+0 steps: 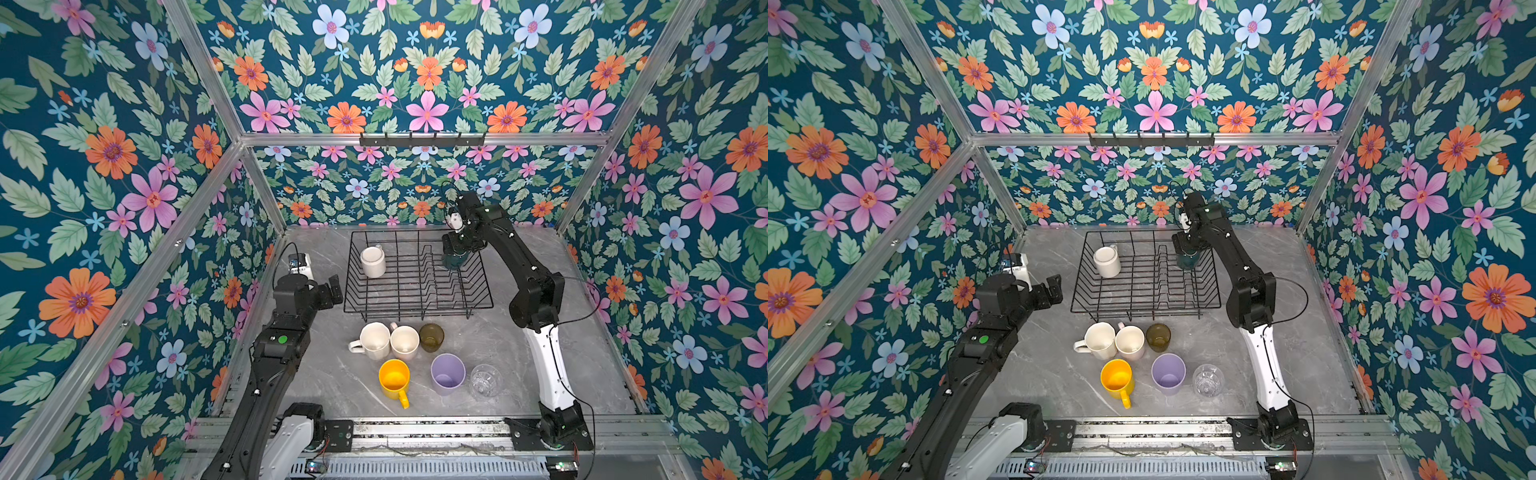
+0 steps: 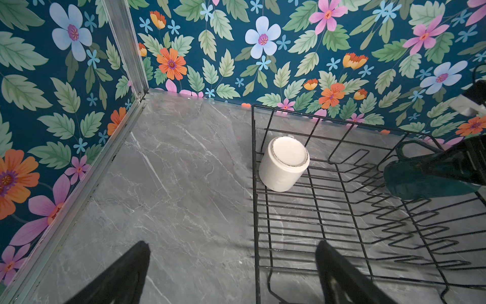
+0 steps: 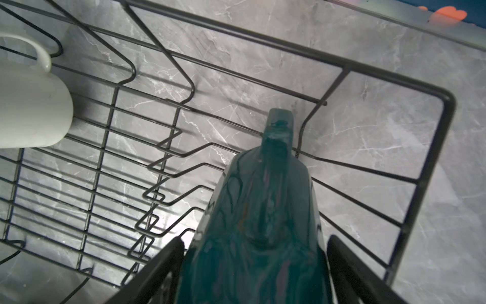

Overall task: Load cups into a dish rack
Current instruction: Place the cup upside down at the dish rack.

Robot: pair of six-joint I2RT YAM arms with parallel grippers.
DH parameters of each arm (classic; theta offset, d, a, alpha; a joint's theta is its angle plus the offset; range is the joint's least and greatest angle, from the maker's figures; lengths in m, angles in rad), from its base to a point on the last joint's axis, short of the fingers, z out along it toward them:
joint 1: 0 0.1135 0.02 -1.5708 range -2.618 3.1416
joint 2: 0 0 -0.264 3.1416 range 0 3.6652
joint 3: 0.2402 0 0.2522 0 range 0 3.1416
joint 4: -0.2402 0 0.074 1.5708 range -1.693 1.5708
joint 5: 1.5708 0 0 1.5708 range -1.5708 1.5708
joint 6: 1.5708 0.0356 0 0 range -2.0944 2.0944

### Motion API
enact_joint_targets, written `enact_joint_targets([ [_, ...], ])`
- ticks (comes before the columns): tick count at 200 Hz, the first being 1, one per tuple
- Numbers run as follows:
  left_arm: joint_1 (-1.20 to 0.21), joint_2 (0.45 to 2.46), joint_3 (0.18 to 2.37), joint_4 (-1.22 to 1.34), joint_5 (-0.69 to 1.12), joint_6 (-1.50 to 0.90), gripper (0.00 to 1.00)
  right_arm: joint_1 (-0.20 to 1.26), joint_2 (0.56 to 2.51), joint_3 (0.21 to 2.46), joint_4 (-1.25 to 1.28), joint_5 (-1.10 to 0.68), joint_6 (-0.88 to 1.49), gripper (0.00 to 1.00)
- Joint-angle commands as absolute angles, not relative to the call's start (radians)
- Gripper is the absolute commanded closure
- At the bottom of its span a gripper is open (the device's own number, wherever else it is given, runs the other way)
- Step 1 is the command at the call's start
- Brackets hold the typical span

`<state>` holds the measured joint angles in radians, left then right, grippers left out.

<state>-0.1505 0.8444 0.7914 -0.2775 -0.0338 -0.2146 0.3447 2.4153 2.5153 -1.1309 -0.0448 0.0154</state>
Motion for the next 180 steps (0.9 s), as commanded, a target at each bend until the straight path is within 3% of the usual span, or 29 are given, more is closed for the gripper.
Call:
enact_joint_targets([
  [1, -0.150, 0.844, 0.794, -0.269, -0.037, -0.221, 0.01, 0.348, 2.410, 2.506, -1.129, -0.033, 0.024, 0.21],
  [71, -0.150, 0.856, 0.794, -0.255, -0.029, -0.228, 0.01, 0.347, 2.447, 2.516, -1.122, -0.059, 0.039, 0.25],
  [127, -0.150, 0.863, 0.796, -0.247, -0.023, -0.231, 0.01, 0.348, 2.441, 2.526, -1.116, -0.056, 0.052, 0.12],
  [180, -0.150, 0.867, 0.793, -0.239, -0.015, -0.236, 0.01, 0.347, 2.370, 2.460, -1.084, -0.016, 0.054, 0.11],
])
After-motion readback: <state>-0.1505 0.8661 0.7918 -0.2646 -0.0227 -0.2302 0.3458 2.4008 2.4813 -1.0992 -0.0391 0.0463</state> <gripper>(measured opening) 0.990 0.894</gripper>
